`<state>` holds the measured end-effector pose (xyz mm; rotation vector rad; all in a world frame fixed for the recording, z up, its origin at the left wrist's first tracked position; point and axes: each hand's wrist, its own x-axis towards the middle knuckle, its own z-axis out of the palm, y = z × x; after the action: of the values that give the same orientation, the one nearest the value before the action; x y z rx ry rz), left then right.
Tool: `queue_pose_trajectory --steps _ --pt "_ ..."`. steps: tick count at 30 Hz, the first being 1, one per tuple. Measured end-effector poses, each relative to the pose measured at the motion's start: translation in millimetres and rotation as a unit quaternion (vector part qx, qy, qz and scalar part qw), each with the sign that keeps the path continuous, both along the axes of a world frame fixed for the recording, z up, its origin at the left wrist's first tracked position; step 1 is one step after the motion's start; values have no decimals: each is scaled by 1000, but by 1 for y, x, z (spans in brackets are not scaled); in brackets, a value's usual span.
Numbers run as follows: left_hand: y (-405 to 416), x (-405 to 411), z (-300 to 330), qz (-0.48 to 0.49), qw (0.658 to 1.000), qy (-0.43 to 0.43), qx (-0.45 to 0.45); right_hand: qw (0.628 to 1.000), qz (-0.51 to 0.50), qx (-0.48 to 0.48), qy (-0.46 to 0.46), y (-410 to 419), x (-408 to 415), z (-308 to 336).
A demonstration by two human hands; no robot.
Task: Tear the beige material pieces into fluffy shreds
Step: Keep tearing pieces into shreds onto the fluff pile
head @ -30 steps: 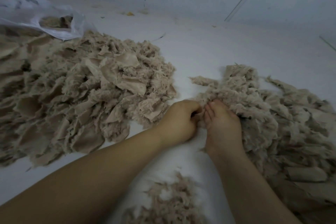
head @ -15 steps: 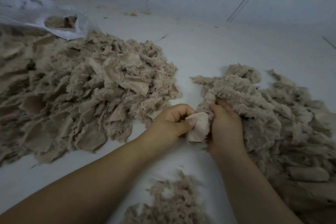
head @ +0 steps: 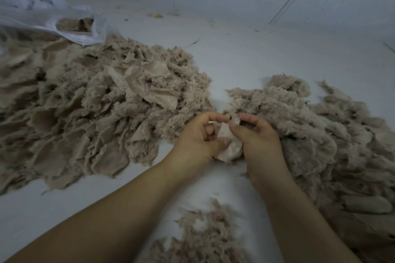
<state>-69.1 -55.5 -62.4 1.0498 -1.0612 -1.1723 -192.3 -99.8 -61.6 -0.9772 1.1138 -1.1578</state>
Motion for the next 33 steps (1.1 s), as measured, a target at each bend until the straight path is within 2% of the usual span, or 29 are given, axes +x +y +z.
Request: queue_pose_trajectory --steps 5,16,20,26,31,33 --pt "1 5 4 29 997 61 37 999 -42 2 -19 -3 -2 -1" --pt "5 13 11 39 994 89 59 997 -57 -22 35 -4 -4 -9" --pt "5 18 11 34 989 135 41 996 -40 -19 80 -1 -6 -8" --pt "4 15 9 46 991 116 47 993 28 -44 110 4 -2 -3" --pt "3 16 9 61 989 132 27 964 79 -174 187 2 2 -7" --pt "3 17 10 62 988 140 26 953 79 -193 220 1 2 -10"
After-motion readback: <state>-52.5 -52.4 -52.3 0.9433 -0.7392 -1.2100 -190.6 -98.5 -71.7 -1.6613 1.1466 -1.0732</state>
